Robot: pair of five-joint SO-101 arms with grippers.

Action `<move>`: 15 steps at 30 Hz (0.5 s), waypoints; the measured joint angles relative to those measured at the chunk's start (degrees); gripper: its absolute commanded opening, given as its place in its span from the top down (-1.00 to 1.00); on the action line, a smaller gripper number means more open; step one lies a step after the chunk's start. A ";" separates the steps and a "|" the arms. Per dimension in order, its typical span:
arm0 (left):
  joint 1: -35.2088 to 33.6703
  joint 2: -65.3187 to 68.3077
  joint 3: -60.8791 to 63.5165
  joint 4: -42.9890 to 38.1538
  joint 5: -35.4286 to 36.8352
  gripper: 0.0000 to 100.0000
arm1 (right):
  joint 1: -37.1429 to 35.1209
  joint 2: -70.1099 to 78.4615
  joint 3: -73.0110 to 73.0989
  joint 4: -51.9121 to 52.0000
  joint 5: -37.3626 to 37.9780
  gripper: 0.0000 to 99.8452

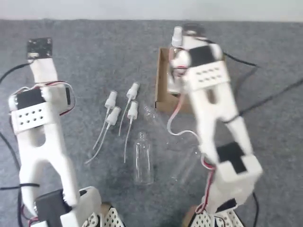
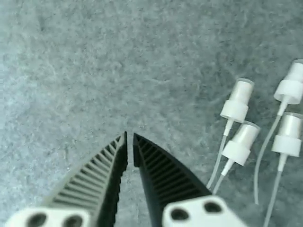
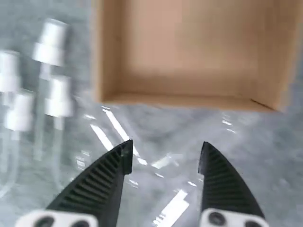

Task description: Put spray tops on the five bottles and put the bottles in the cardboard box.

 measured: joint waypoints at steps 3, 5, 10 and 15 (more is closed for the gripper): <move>1.93 0.00 -0.09 0.09 0.35 0.97 | 5.63 -6.59 8.97 0.00 4.75 0.63; 3.87 0.00 0.09 0.09 0.35 0.97 | 8.70 -10.55 15.12 -0.44 6.86 0.63; 9.32 0.00 3.16 0.09 0.09 0.97 | 12.31 -19.34 33.23 -8.35 8.53 0.63; 11.60 0.00 5.45 0.09 0.09 0.97 | 12.04 -27.16 50.64 -18.73 8.70 0.63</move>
